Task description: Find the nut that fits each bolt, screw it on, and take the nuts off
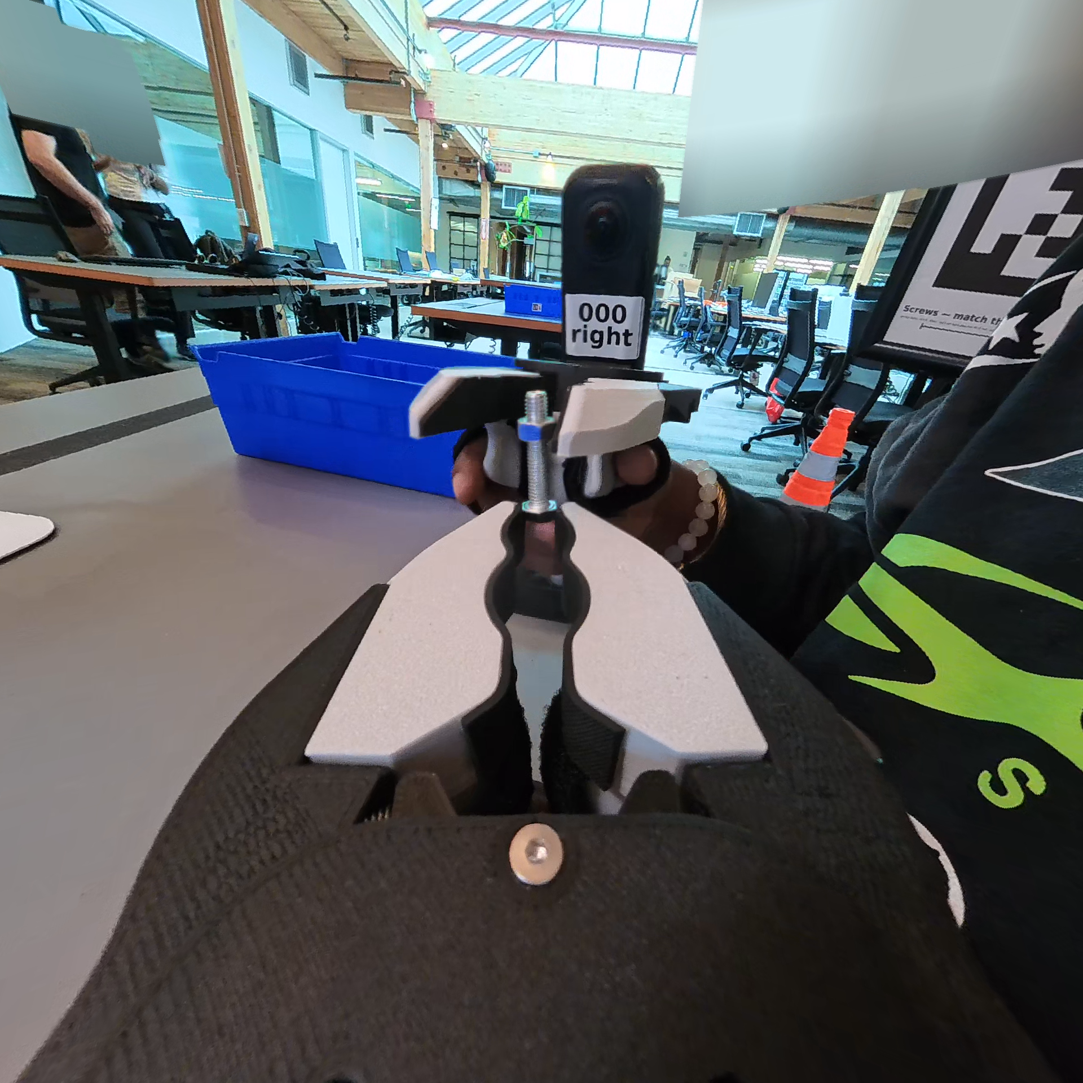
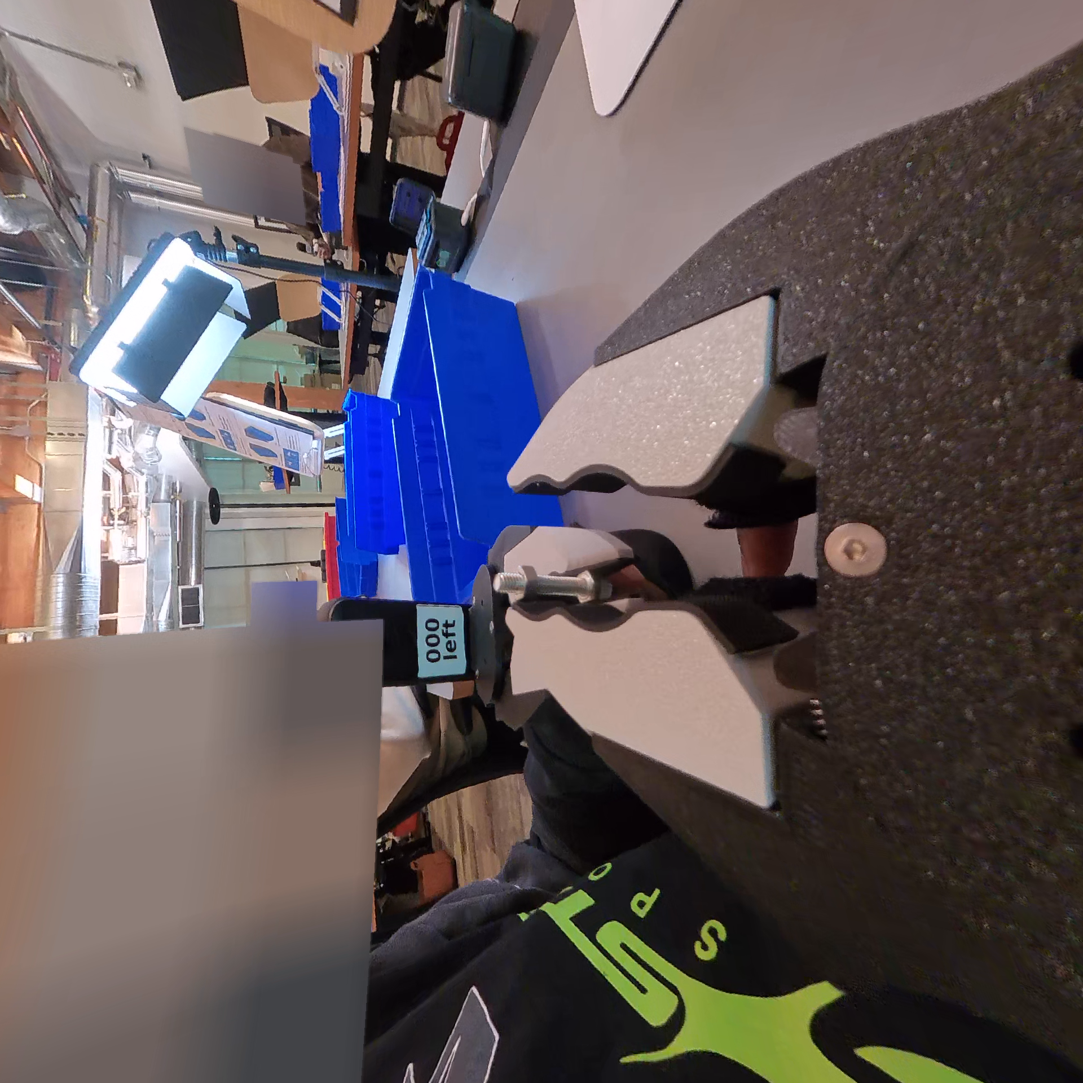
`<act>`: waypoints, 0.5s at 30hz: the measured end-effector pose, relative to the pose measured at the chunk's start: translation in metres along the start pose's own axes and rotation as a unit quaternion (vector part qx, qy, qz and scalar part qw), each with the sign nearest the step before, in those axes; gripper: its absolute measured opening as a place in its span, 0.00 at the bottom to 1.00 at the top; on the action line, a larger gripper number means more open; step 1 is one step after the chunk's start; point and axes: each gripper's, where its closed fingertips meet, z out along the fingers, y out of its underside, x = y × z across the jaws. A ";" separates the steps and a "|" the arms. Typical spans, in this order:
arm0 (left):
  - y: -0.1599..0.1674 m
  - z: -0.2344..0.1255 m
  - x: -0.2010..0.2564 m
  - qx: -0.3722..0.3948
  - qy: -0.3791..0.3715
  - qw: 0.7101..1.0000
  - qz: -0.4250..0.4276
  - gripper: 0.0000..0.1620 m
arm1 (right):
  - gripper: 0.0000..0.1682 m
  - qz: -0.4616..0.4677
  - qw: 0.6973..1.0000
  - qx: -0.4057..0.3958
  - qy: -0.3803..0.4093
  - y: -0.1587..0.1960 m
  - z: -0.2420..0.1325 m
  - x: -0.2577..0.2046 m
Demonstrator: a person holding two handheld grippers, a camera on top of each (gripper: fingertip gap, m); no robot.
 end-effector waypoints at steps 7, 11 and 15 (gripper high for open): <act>0.000 0.000 0.000 0.001 -0.001 1.000 -0.001 0.06 | 0.04 -0.017 1.000 0.009 0.020 -0.005 -0.024 0.006; 0.000 0.000 -0.001 0.001 -0.002 1.000 -0.002 0.06 | 0.08 -0.015 1.000 0.012 0.012 -0.007 -0.023 0.003; 0.000 0.000 -0.001 0.000 -0.003 1.000 0.000 0.06 | 0.20 -0.012 1.000 0.003 -0.012 -0.004 -0.009 -0.005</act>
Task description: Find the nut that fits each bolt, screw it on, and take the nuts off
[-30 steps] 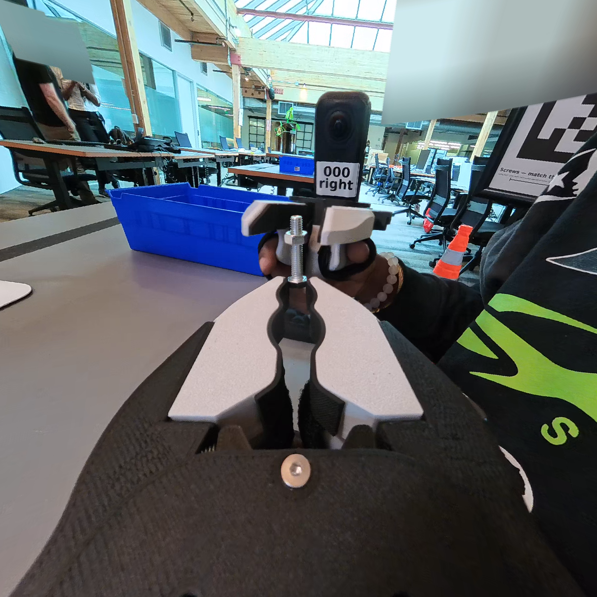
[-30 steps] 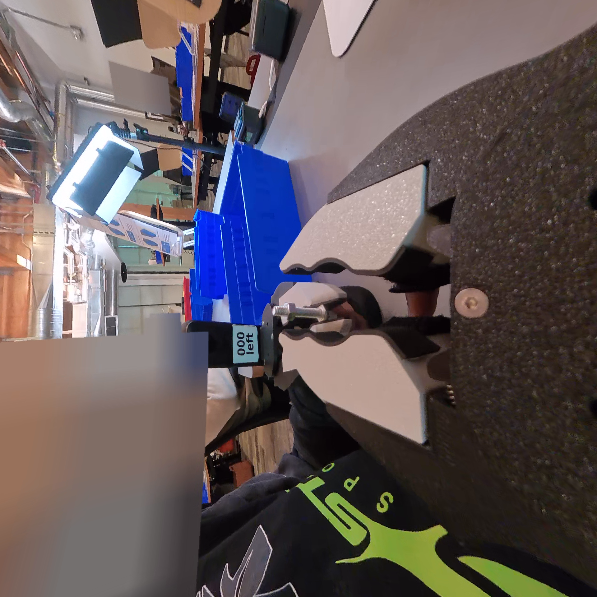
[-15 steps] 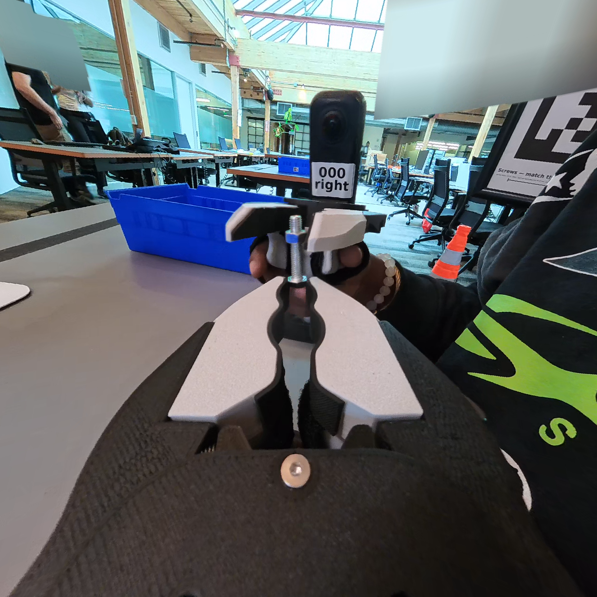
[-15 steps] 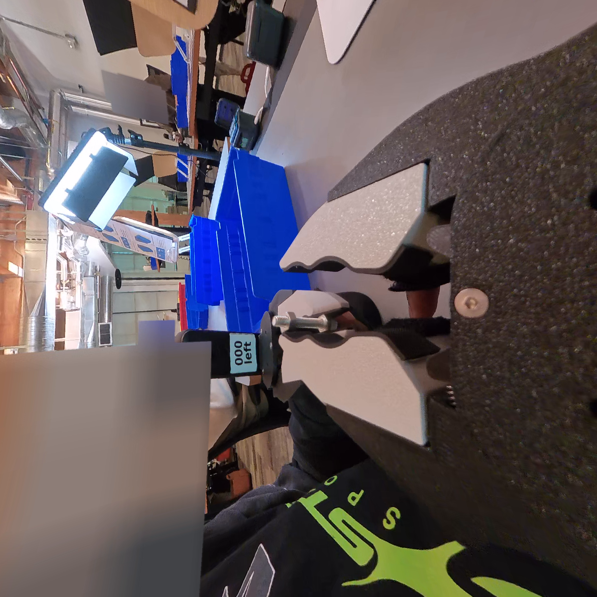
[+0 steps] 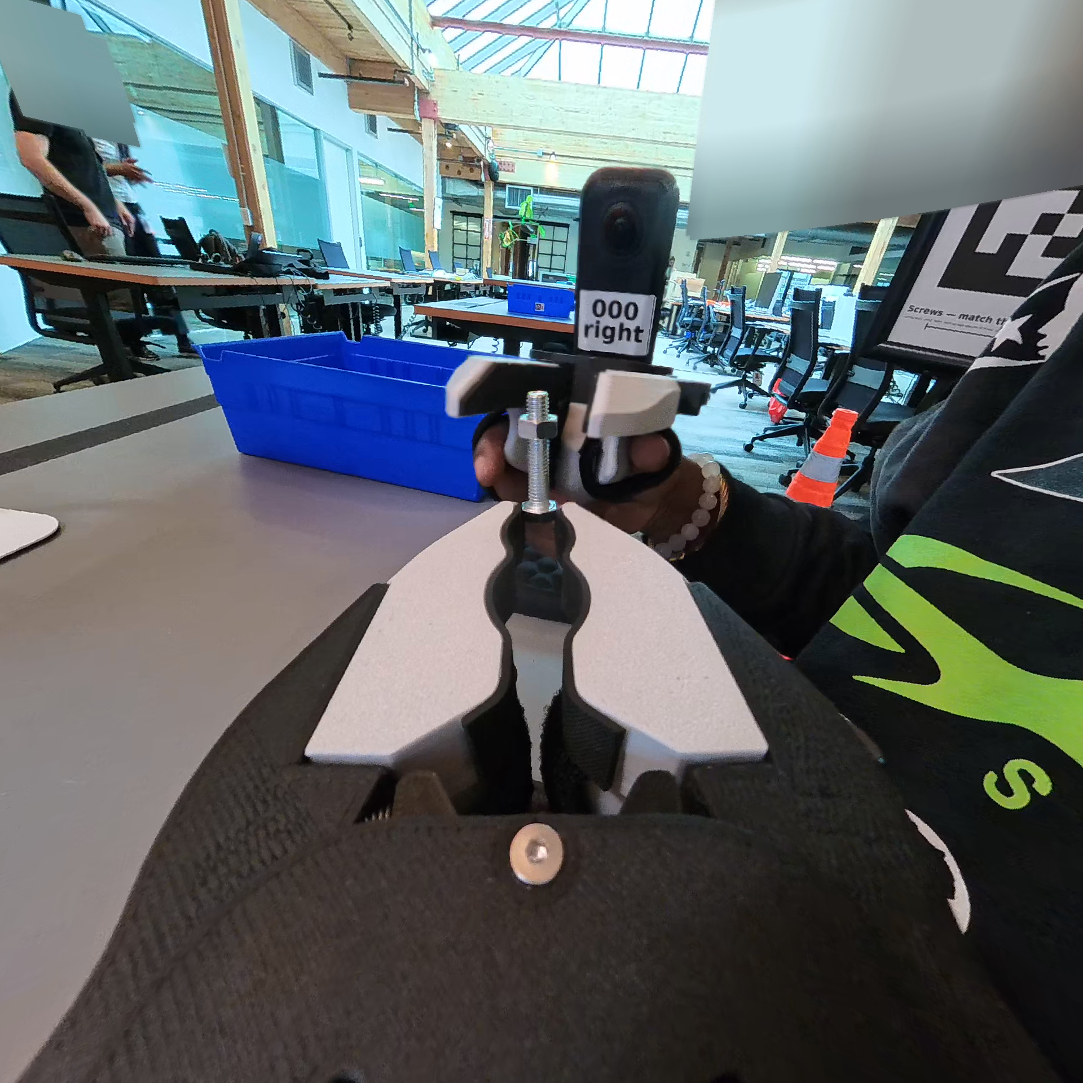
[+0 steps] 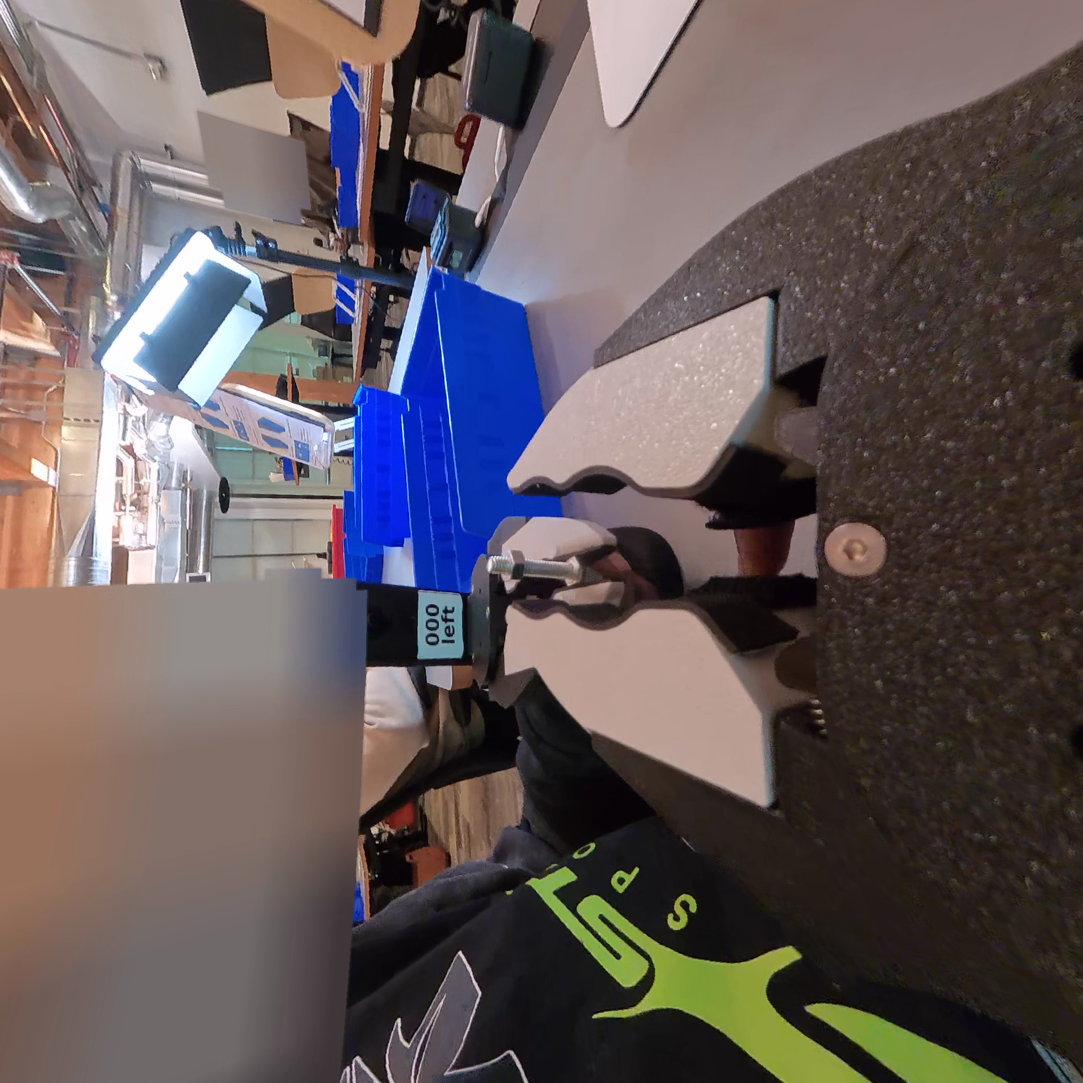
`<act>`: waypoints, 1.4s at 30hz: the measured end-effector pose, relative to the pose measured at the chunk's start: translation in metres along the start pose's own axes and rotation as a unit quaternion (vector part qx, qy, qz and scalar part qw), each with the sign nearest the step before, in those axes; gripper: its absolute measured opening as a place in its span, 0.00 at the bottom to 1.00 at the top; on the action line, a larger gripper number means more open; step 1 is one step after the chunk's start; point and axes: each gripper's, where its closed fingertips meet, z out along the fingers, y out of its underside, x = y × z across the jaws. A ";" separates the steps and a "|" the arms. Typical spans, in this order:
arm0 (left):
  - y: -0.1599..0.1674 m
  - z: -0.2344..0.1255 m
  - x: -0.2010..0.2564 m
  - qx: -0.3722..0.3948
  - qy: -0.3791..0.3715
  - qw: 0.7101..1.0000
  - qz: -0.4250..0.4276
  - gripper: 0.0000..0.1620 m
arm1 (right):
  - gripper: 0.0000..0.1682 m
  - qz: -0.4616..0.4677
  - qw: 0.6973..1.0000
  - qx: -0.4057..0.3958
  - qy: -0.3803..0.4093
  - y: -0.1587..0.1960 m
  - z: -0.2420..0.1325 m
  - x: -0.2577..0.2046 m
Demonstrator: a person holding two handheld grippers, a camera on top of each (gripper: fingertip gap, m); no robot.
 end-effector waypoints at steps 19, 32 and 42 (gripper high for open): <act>0.000 0.000 0.000 0.001 0.002 1.000 0.000 0.06 | 0.26 -0.004 1.000 -0.018 0.007 0.005 0.018 0.009; -0.001 -0.001 -0.001 0.005 -0.001 1.000 -0.002 0.06 | 0.23 -0.001 1.000 0.010 -0.013 -0.005 -0.001 0.001; 0.001 0.000 0.000 -0.002 -0.001 1.000 0.006 0.06 | 0.28 0.002 1.000 -0.018 -0.015 0.007 0.040 0.004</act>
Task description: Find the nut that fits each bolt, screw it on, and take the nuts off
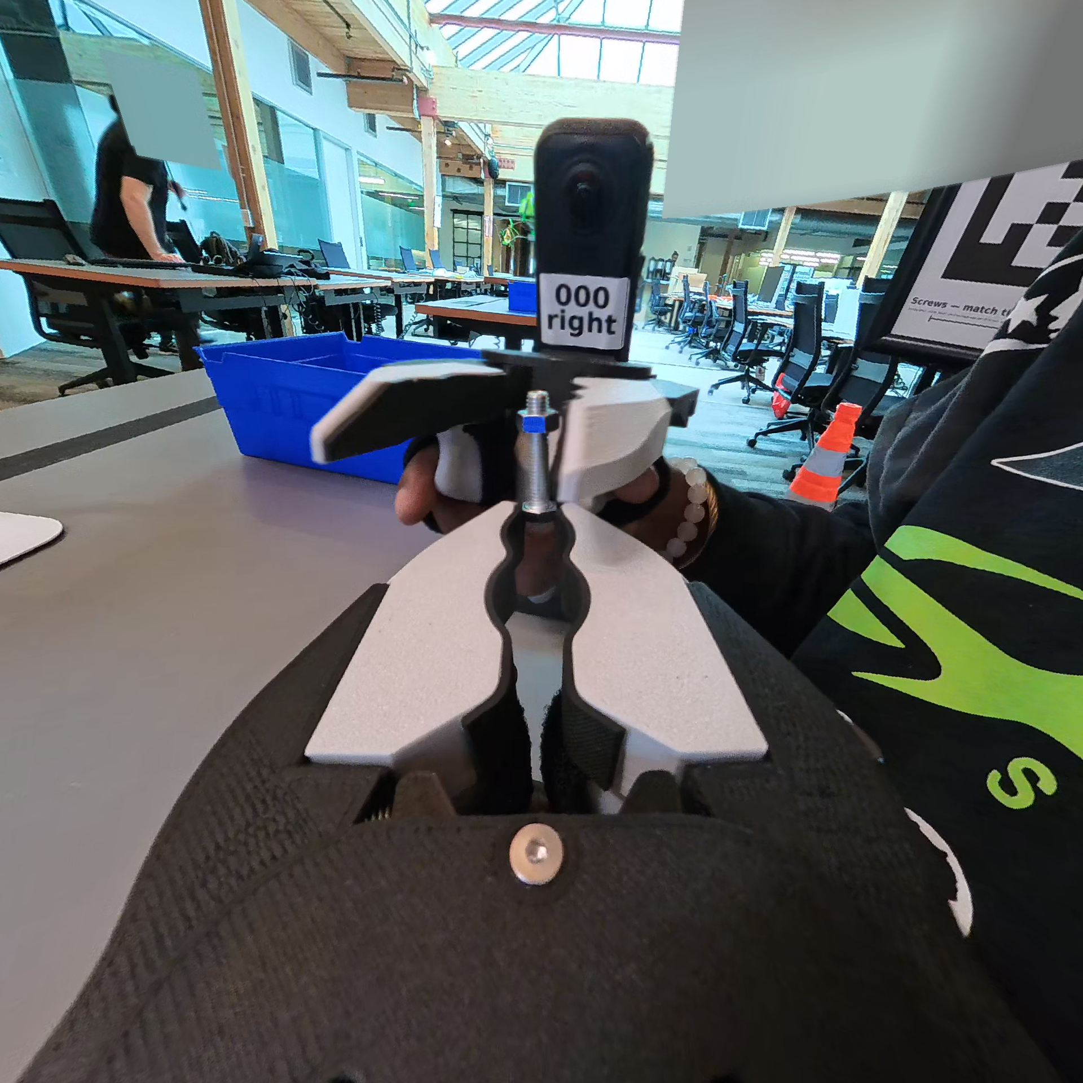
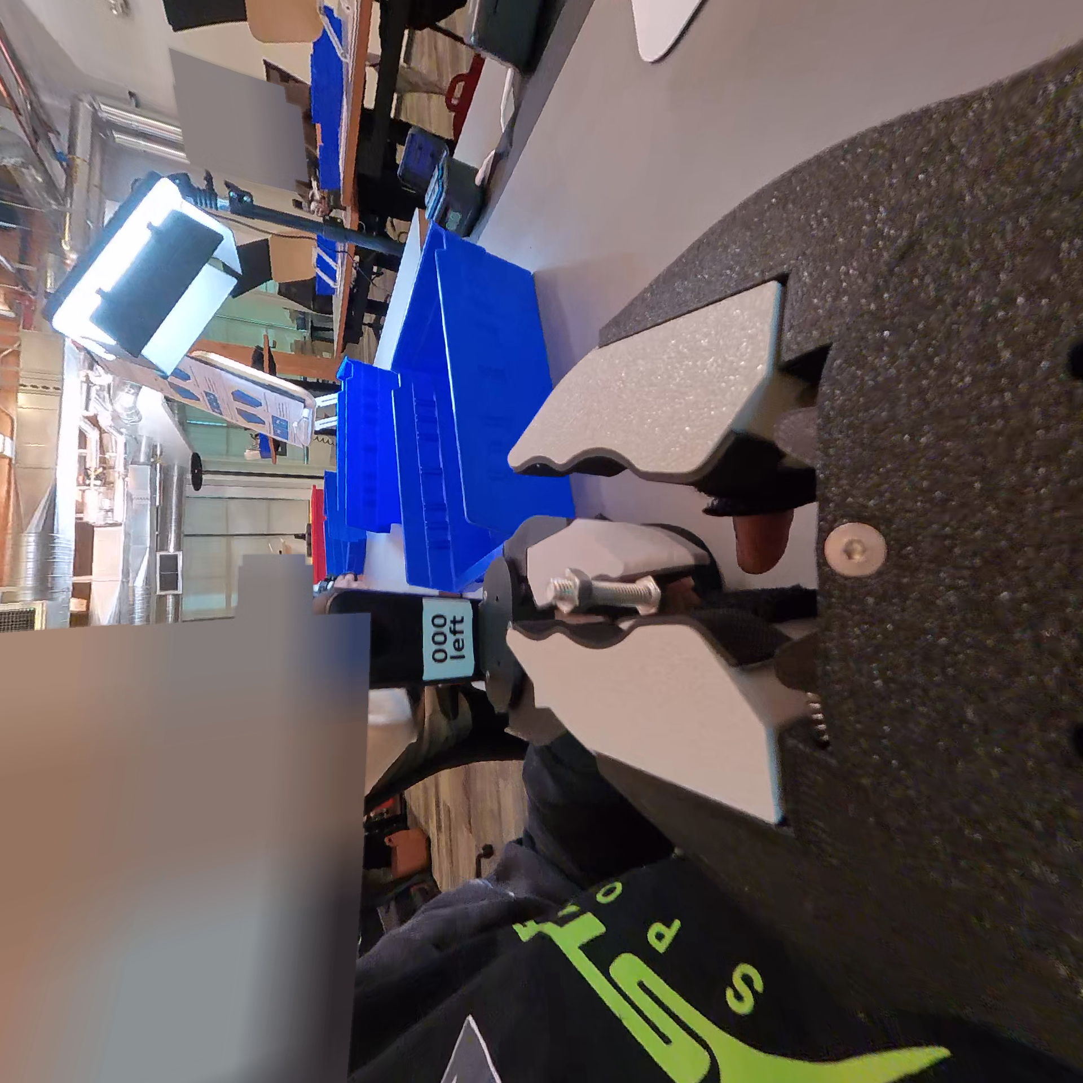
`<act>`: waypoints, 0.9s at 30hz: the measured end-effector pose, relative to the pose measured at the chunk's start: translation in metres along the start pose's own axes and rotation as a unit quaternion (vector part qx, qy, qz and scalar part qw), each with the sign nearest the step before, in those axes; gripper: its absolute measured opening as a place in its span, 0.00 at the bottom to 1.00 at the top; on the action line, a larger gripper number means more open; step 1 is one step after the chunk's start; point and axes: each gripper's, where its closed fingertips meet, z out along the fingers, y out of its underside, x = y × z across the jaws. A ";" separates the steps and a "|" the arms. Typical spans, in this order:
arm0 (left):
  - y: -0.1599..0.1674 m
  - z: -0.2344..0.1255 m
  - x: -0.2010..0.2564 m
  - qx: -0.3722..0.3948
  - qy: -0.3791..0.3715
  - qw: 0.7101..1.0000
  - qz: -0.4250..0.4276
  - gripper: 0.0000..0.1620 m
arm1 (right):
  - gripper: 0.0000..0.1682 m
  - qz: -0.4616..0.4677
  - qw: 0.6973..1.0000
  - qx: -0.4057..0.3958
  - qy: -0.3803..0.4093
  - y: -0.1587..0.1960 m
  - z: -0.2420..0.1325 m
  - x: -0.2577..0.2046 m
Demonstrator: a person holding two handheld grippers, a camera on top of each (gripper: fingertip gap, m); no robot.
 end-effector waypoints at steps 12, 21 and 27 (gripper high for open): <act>-0.003 -0.002 -0.001 0.008 0.000 1.000 -0.005 0.06 | 0.28 -0.003 1.000 0.008 0.029 -0.005 -0.027 0.008; -0.003 -0.002 -0.001 0.009 -0.001 1.000 -0.005 0.06 | 0.20 -0.006 0.999 0.029 0.024 -0.012 -0.045 0.003; -0.002 -0.001 -0.001 0.007 -0.002 1.000 -0.002 0.06 | 0.27 -0.007 1.000 0.011 0.002 -0.007 -0.021 -0.004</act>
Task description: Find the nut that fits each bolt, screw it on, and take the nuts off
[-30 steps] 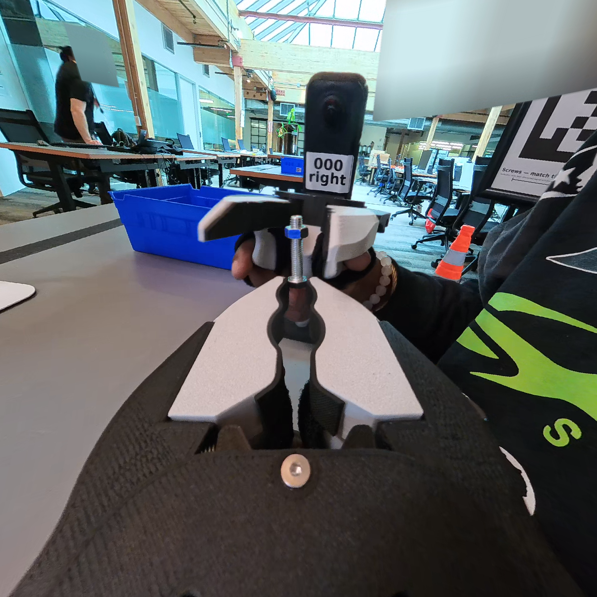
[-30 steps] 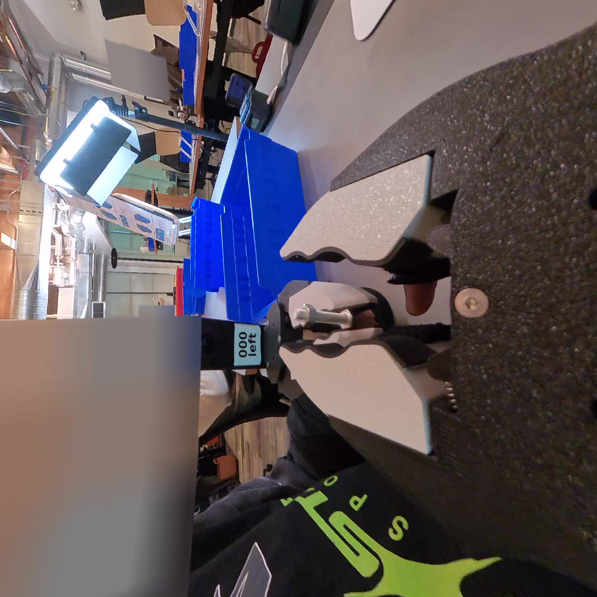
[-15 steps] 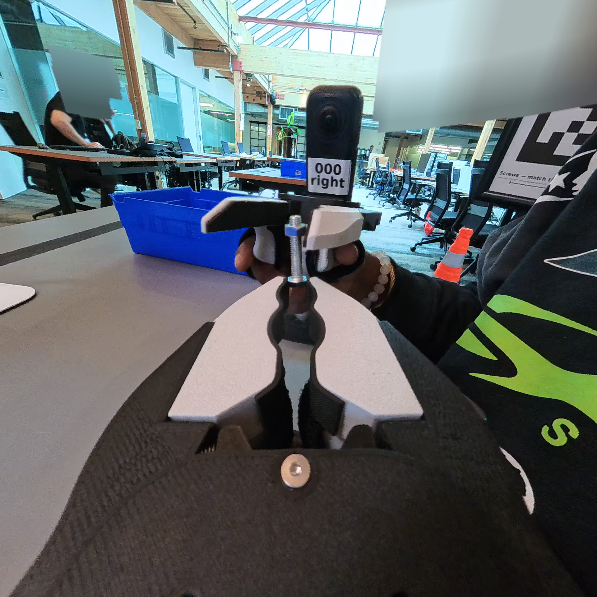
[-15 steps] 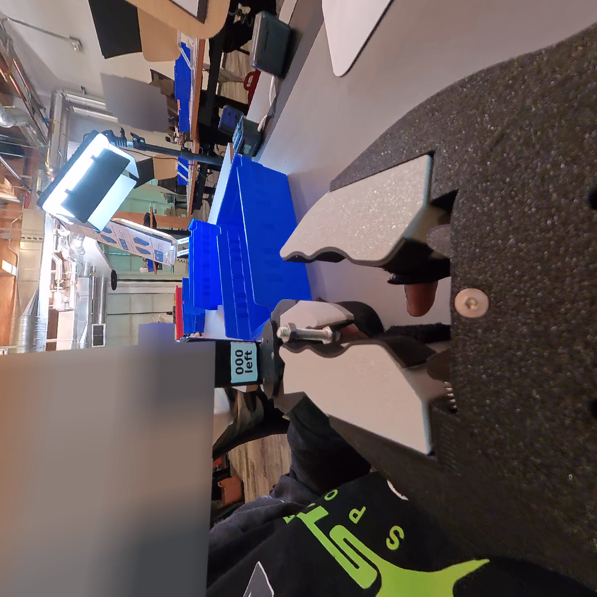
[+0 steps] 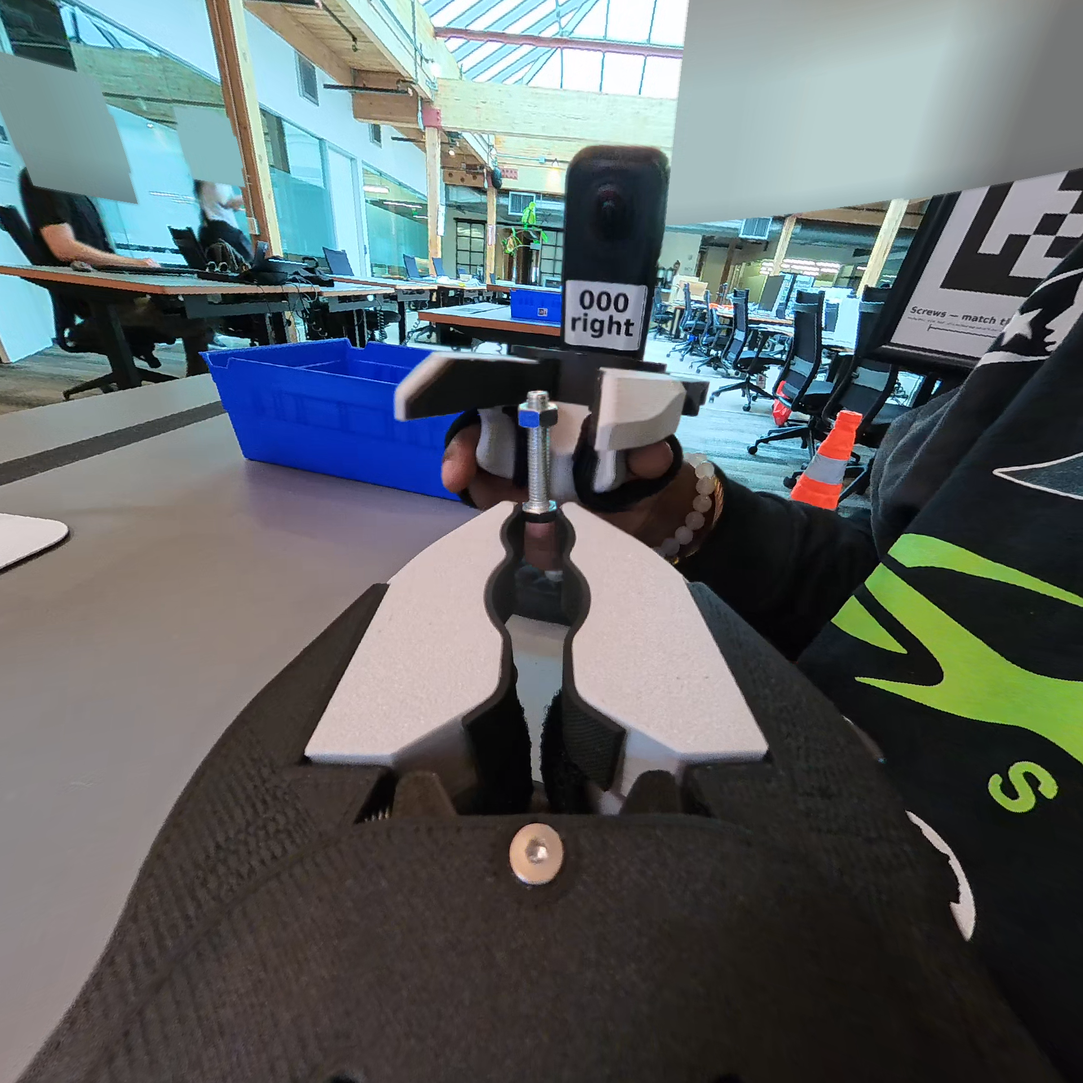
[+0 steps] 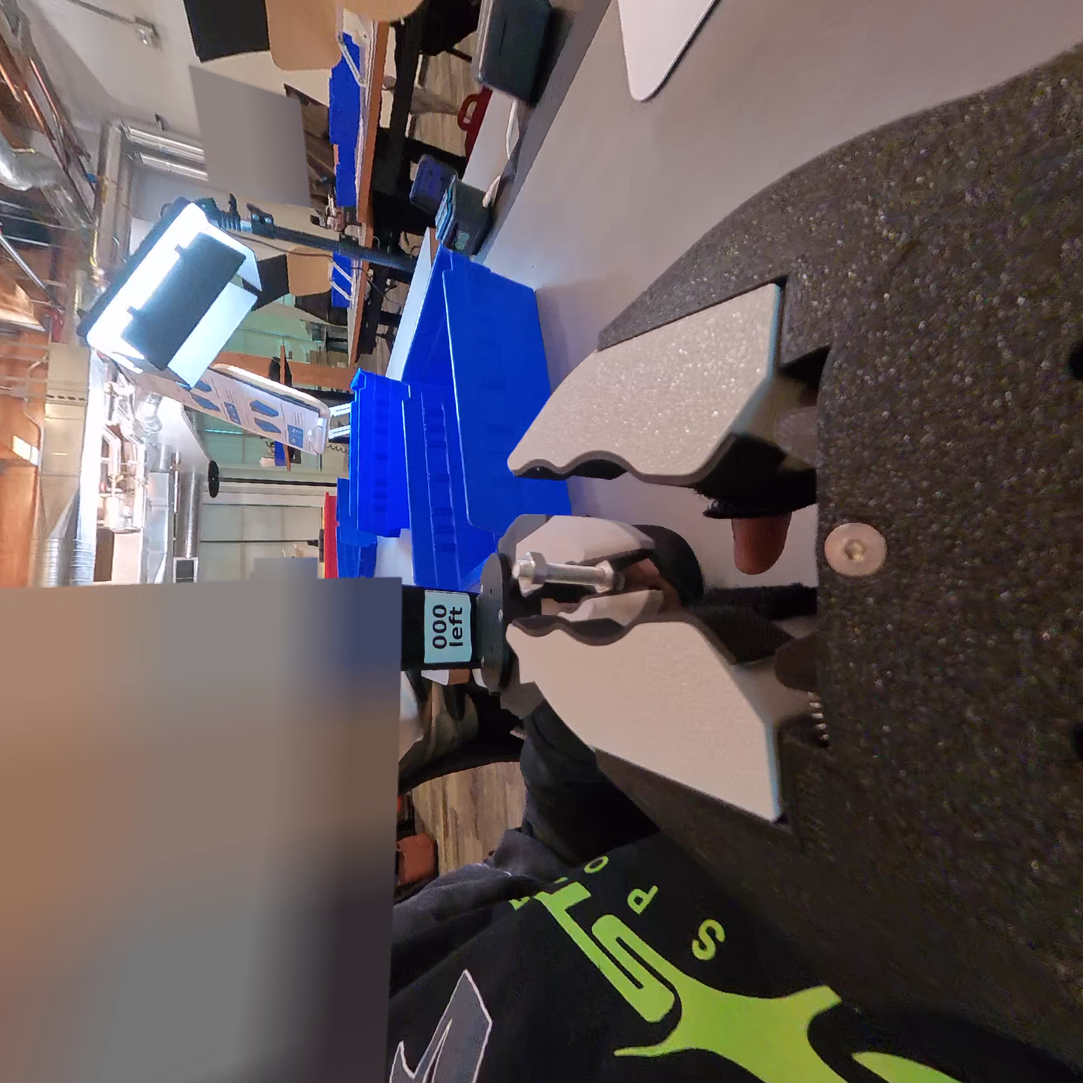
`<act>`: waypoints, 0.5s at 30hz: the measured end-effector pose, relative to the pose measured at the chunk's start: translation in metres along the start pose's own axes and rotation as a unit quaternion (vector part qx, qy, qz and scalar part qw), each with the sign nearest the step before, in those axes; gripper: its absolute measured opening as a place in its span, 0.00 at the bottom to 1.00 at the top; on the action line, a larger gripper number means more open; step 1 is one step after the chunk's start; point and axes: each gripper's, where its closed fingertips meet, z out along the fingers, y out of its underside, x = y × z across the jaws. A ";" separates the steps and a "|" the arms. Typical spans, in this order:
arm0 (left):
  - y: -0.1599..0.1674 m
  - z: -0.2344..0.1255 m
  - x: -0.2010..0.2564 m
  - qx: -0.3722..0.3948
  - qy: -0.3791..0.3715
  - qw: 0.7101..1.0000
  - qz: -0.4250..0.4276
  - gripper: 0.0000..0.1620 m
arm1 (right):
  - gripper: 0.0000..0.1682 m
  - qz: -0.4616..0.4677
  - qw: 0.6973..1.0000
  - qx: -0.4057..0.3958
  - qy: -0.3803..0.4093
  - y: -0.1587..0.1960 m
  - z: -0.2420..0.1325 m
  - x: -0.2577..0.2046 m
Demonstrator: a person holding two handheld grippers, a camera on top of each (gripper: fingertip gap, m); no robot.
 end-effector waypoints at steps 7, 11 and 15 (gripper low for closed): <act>0.001 0.000 0.001 -0.003 0.001 1.000 0.005 0.06 | 0.28 0.006 1.000 -0.016 0.003 0.007 0.021 0.005; 0.000 0.000 0.001 -0.001 0.002 1.000 0.004 0.06 | 0.28 0.012 1.000 -0.008 0.015 0.005 0.016 0.009; 0.000 0.000 0.001 -0.001 0.001 1.000 0.003 0.06 | 0.28 0.010 1.000 -0.004 0.018 0.003 0.007 0.009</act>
